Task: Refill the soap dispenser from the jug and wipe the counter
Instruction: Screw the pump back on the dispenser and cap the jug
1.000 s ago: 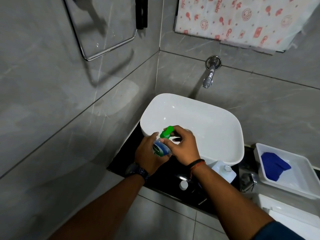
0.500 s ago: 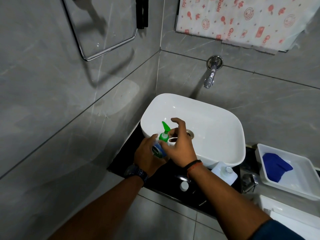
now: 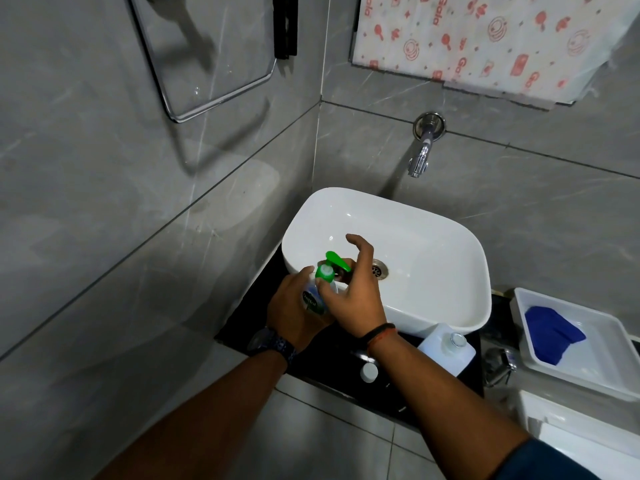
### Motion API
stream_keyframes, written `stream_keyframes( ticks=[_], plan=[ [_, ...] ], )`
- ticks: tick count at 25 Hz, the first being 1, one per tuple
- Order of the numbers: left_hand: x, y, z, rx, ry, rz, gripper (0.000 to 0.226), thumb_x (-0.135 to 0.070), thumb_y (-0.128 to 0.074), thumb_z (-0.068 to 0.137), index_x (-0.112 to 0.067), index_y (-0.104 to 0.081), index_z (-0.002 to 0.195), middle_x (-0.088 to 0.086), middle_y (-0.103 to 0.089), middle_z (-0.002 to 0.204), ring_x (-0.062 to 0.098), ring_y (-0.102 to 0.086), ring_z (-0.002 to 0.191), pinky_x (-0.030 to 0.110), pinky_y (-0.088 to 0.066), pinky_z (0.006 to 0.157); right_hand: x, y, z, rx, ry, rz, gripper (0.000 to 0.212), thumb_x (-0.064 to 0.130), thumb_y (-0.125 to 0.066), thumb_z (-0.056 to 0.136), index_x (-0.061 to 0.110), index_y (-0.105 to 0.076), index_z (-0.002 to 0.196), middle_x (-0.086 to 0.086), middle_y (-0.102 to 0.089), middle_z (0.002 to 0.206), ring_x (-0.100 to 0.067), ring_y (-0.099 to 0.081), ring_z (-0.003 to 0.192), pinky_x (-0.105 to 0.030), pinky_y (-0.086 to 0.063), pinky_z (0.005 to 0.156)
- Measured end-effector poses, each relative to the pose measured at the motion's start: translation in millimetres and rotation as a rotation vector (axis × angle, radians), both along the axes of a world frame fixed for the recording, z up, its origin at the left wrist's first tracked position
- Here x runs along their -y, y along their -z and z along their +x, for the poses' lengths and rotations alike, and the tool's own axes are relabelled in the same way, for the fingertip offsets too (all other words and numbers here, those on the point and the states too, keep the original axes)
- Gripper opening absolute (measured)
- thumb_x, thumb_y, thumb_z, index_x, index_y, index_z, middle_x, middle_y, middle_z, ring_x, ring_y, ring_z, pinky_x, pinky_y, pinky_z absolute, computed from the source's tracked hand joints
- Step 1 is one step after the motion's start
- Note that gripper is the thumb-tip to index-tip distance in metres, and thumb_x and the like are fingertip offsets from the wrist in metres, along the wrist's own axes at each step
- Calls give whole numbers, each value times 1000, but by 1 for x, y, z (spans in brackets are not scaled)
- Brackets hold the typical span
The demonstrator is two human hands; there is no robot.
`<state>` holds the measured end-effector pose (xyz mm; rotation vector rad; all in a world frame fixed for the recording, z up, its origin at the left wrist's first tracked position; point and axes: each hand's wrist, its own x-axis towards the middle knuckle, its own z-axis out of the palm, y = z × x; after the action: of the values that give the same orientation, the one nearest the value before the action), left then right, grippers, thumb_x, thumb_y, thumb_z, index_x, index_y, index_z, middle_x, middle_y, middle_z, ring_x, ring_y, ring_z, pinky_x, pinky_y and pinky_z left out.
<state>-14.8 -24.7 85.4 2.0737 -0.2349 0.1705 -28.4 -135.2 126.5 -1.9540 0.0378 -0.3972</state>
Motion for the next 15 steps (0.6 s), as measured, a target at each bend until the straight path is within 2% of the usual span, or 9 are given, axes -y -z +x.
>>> stream_keyframes(
  ticks=[2,4,6,8,10,12,15],
  plan=[
    [-1,-1,-1,21,-7,48,65,-26,-79,55,-26,-56,116,-2,-62,106,13,-60,94,27,-51,76,-1,-1,-1,19,70,-35,80,29,-81,66,35,-26,123,9,-55,82,-2,-56,82,-18,-48,72],
    [-2,0,-2,0,-18,21,68,-21,-79,53,-25,-56,117,-1,-62,108,16,-61,95,31,-52,78,-1,-1,-1,18,53,15,85,29,-83,63,36,-25,125,11,-57,89,0,-57,88,-13,-46,77],
    [-3,0,-1,-18,-20,-15,73,-17,-81,52,-21,-55,120,1,-61,110,17,-60,97,34,-53,80,-2,1,0,20,12,48,79,22,-79,68,37,-26,125,8,-62,89,-1,-60,88,-17,-48,79],
    [-4,1,0,-4,-11,40,70,-21,-81,54,-24,-55,119,-1,-61,109,15,-60,96,31,-53,78,-3,0,0,17,57,21,80,25,-81,66,36,-26,123,9,-58,83,-1,-58,82,-18,-47,75],
    [-6,1,-1,-5,-5,19,68,-25,-80,55,-26,-56,118,-1,-62,109,15,-61,95,32,-53,78,-5,0,0,3,35,49,86,26,-83,63,35,-25,126,10,-59,91,0,-58,90,-17,-48,80],
    [-8,3,-1,-12,-11,-18,70,-23,-81,54,-23,-56,119,1,-61,110,16,-60,96,32,-53,79,-6,2,0,-12,-32,76,83,18,-79,68,34,-25,129,6,-64,96,-3,-61,93,-21,-49,86],
    [-12,5,-1,-22,-3,25,74,-21,-82,54,-23,-54,122,1,-59,112,16,-59,97,28,-52,78,-8,0,1,-30,16,45,83,21,-83,66,36,-26,125,7,-61,87,-3,-60,86,-19,-48,79]
  ],
)
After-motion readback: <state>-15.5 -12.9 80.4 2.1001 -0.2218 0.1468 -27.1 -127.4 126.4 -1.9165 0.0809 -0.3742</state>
